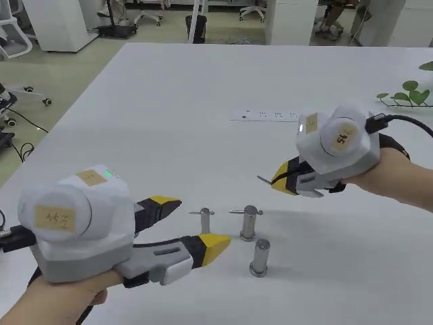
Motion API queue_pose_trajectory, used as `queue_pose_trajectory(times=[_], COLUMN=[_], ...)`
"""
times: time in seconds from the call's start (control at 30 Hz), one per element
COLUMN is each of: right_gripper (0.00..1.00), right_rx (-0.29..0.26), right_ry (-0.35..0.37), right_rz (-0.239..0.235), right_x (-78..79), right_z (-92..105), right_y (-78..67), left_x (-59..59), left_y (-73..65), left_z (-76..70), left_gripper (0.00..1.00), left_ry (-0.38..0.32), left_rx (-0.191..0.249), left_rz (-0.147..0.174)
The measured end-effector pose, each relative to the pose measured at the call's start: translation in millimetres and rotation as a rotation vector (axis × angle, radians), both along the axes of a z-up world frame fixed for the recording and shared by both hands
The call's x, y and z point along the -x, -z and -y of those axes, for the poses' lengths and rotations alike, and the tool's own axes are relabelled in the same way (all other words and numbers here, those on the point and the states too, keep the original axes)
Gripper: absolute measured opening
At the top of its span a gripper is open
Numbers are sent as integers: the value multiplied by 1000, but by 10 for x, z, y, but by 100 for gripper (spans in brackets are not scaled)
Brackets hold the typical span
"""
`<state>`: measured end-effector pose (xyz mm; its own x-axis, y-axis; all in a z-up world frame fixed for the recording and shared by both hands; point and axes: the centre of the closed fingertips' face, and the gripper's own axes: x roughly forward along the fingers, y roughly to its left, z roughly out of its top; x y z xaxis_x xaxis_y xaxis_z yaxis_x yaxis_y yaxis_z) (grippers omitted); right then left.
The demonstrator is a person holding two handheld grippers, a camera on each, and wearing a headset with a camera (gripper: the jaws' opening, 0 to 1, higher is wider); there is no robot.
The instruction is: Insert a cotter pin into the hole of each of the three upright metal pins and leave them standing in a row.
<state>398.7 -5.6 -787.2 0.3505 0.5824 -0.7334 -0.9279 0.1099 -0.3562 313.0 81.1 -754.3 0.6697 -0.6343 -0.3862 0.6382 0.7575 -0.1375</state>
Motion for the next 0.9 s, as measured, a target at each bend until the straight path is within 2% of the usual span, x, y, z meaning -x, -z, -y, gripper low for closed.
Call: queue_pose_trajectory(times=[0.13, 0.47, 0.77, 0.9], right_gripper=[2, 2, 2, 2], right_rx=[-5, -12, -4, -9], right_ry=[-37, -121, -194, -215], right_rz=[39, 105, 165, 176], right_x=[60, 305, 485, 553], right_z=[-58, -197, -303, -345], right_y=[-82, -204, -276, -304], left_x=[-24, -84, -128, -136], left_y=[-27, -51, -75, -92], left_z=[51, 140, 209, 247], left_gripper=[50, 41, 34, 31], left_ry=[11, 18, 13, 14], left_rx=[9, 56, 132, 162], left_rz=[-3, -50, -106, -123])
